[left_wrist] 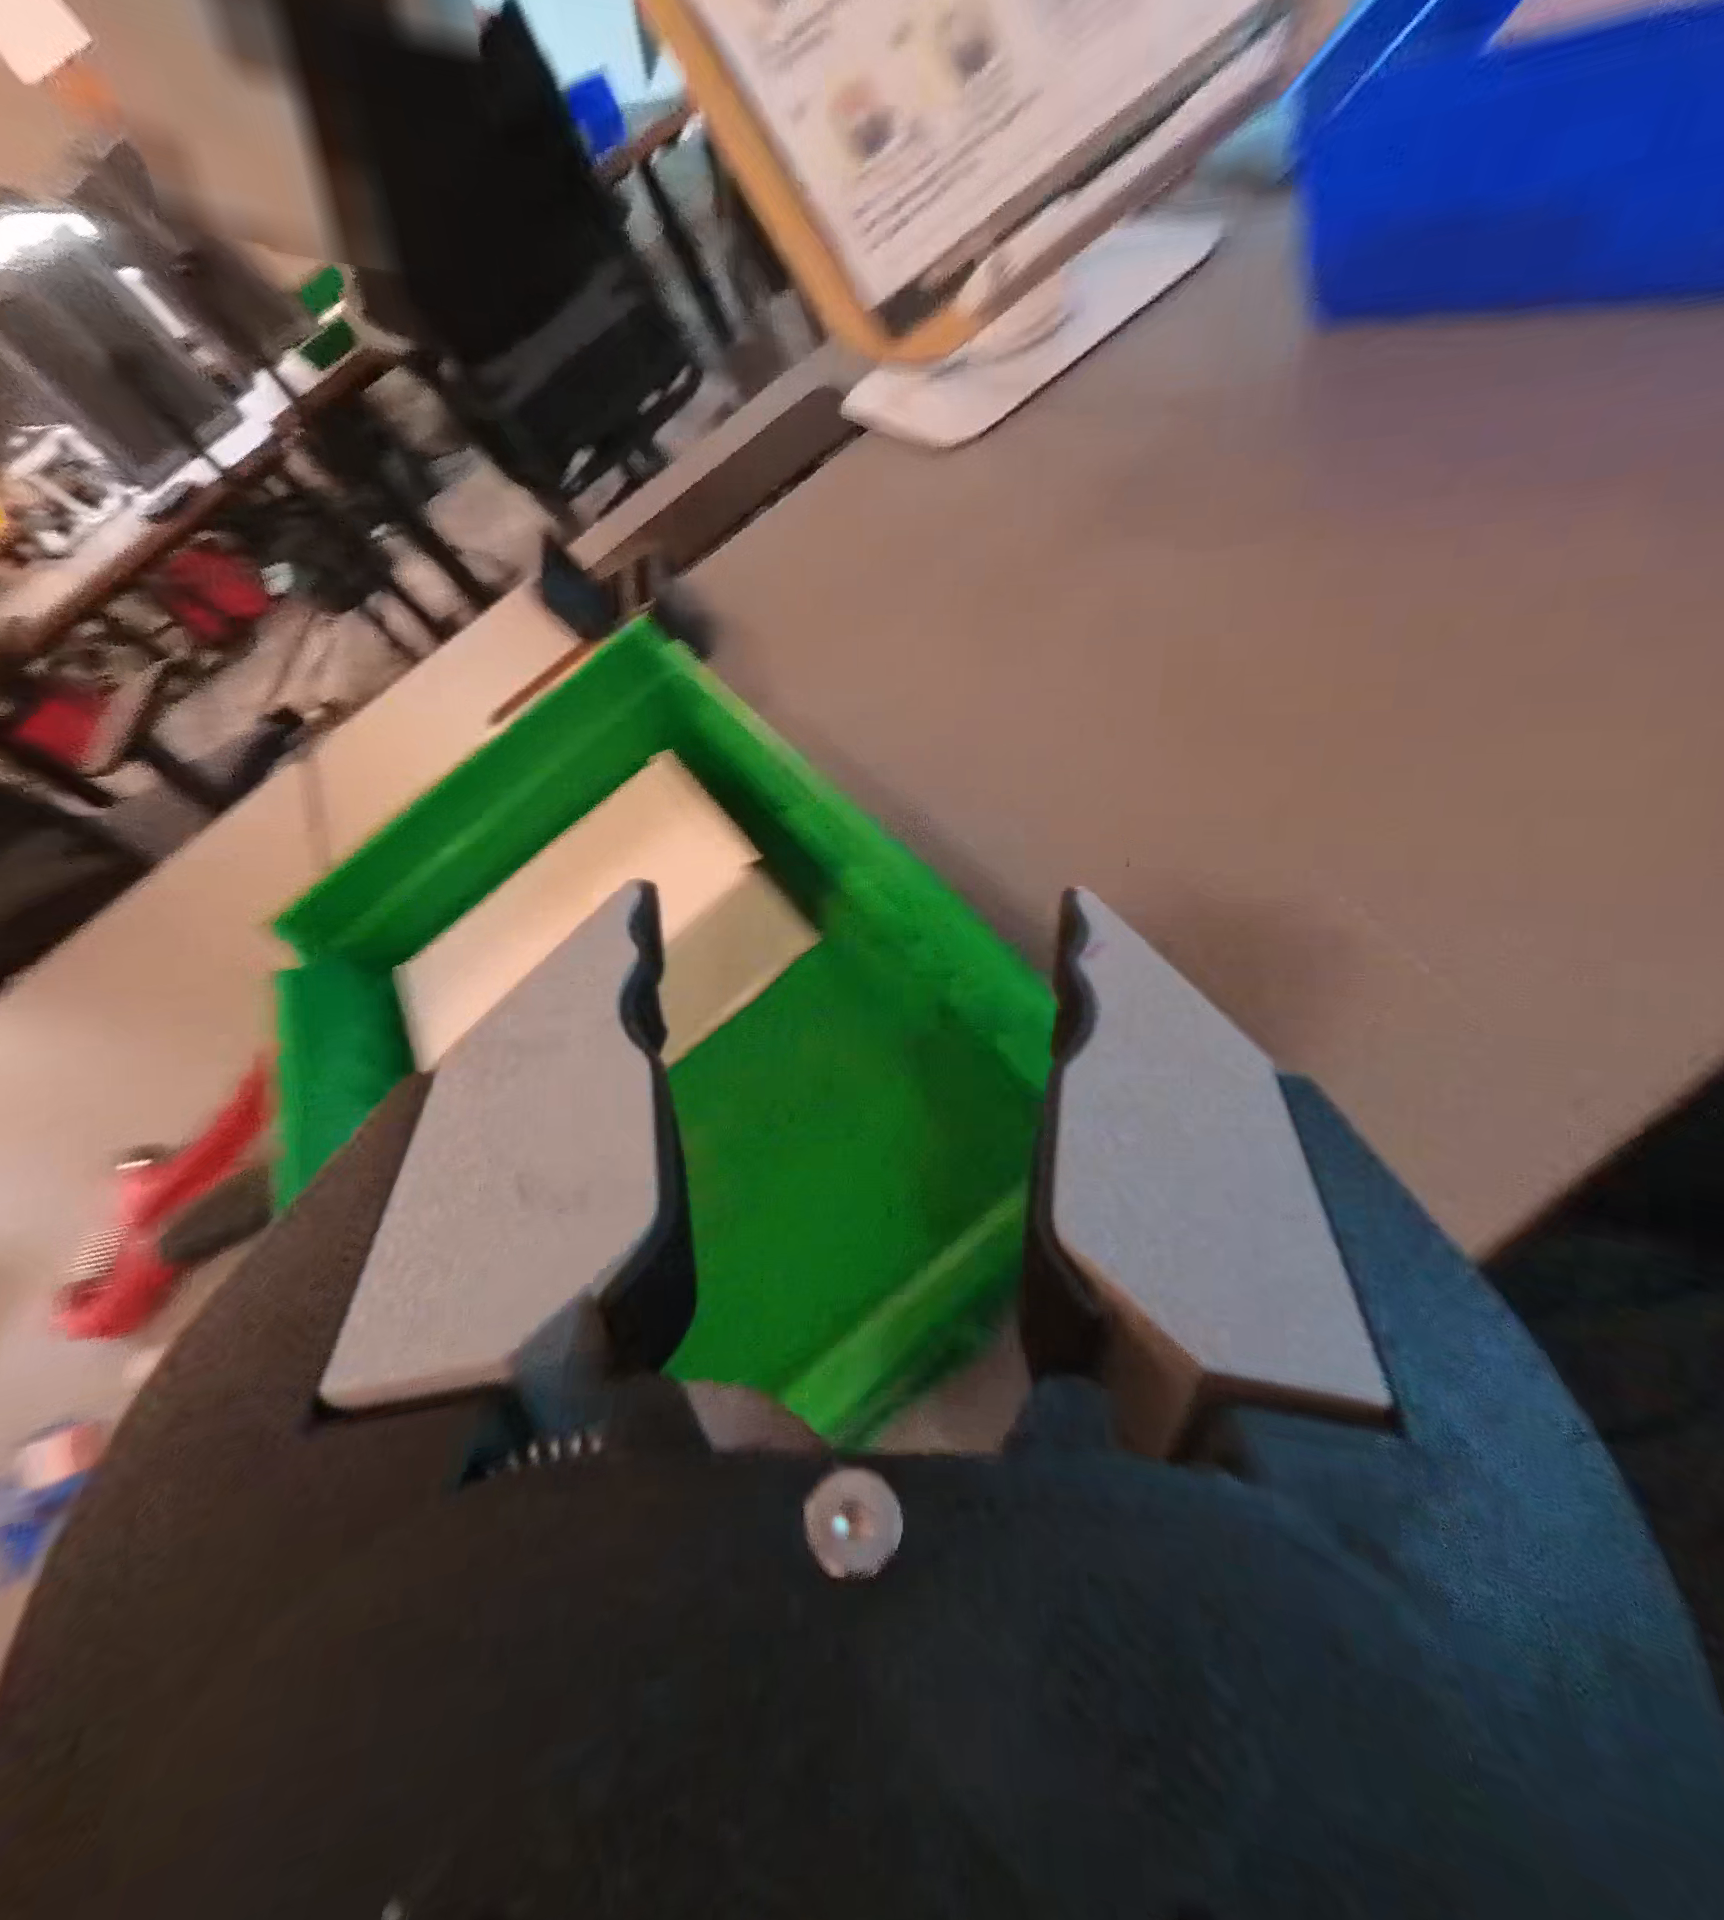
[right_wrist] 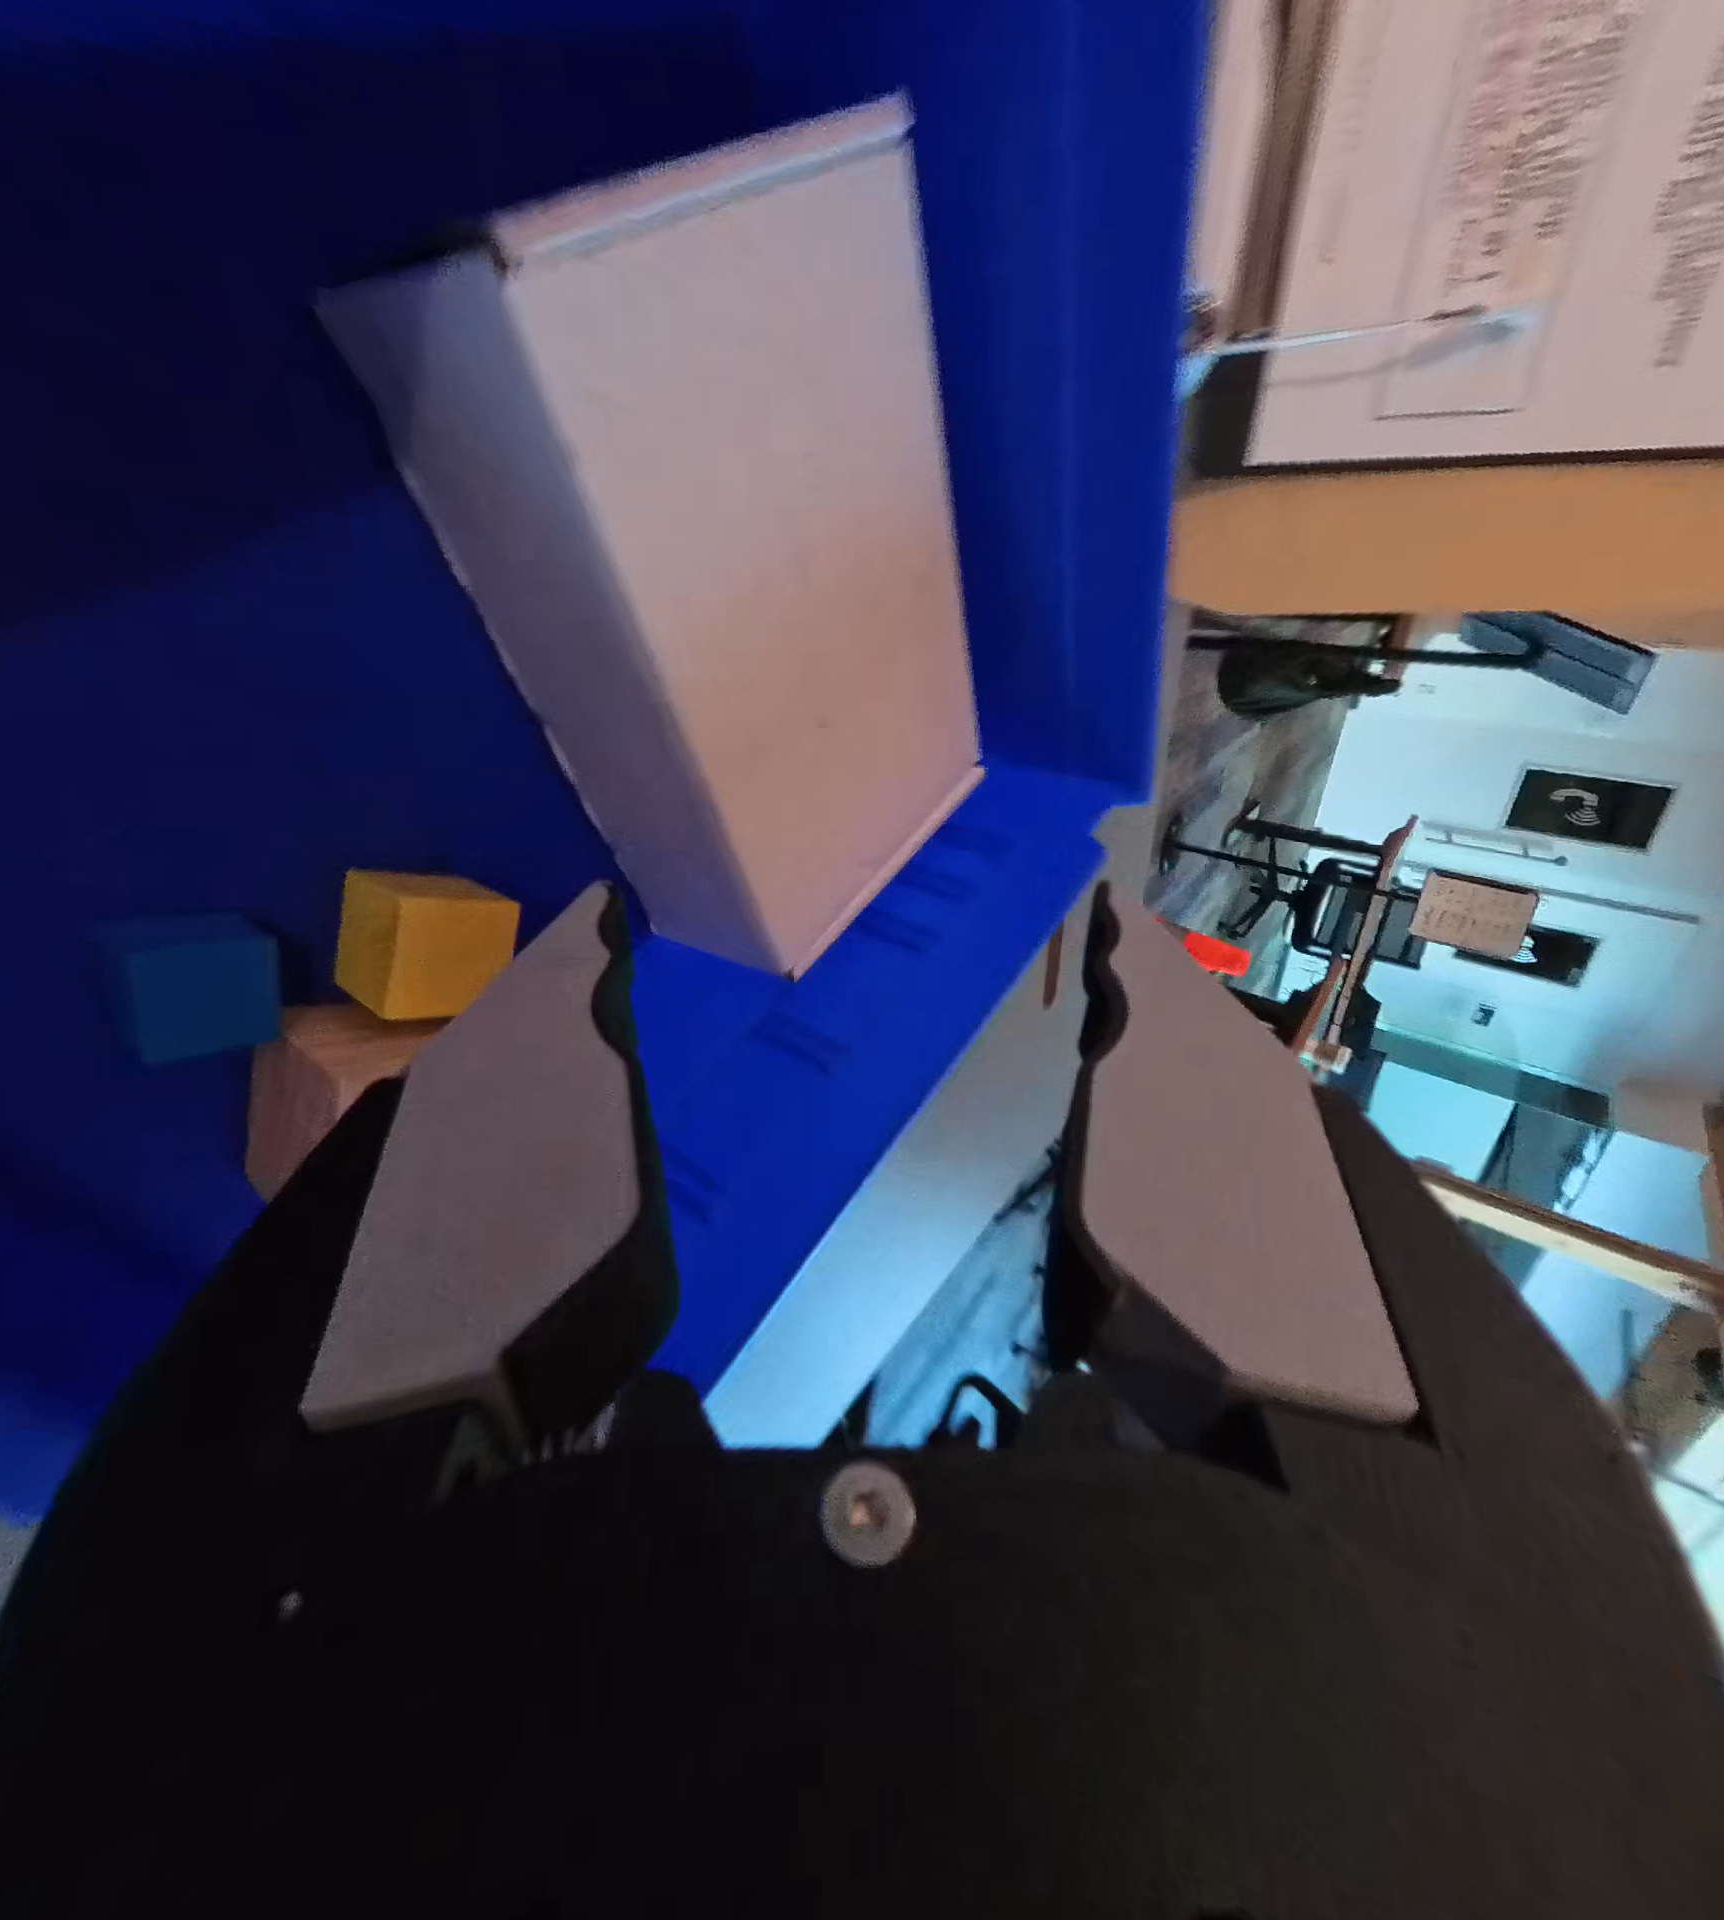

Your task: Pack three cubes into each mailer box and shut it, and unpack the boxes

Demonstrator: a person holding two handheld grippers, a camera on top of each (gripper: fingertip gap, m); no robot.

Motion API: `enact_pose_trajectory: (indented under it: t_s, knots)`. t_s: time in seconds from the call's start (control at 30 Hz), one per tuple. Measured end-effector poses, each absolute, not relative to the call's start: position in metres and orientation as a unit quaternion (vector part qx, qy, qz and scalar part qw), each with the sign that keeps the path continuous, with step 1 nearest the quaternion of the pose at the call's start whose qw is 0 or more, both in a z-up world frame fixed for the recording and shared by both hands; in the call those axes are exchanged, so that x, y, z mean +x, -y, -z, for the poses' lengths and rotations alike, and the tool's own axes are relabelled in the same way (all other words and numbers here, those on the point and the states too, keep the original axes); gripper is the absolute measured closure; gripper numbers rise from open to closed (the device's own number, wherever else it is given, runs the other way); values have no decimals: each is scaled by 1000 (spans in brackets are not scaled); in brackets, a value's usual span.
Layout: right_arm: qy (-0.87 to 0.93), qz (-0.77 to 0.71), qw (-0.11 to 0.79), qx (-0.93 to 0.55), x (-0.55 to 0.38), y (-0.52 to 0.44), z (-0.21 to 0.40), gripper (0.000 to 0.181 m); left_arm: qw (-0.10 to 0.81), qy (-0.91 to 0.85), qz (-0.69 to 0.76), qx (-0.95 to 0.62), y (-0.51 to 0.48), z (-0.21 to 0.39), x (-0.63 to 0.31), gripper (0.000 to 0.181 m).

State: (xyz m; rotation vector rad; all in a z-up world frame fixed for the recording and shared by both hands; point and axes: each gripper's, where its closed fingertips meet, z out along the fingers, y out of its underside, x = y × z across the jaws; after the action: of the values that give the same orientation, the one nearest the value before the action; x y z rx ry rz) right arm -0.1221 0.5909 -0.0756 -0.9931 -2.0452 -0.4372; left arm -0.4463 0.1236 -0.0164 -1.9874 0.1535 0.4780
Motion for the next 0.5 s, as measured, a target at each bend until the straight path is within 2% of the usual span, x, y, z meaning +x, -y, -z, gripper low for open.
enact_pose_trajectory:
  t_s: [0.1,0.2,0.3,0.33,0.4,0.47,0.5]
  knots:
    - [779,96,460,-416,-130,-562,42,99,450,-113,-266,-845,-138,14,-499,99]
    - [758,-22,492,-428,-147,-502,16,100,358,-205,-303,-859,-163,39,-535,99]
    - [764,-160,431,-452,-170,-419,17,92,274,-243,-270,-890,-180,85,-558,93]
    - [761,-195,421,-455,-180,-395,18,99,258,-239,-262,-899,-186,97,-566,90]
    - [761,-247,409,-439,-197,-351,23,101,241,-236,-261,-905,-197,115,-581,81]
    - [773,-272,393,-417,-210,-318,37,102,210,-246,-271,-907,-201,136,-594,81]
    - [778,-284,383,-410,-216,-305,46,102,205,-251,-283,-903,-204,142,-599,100]
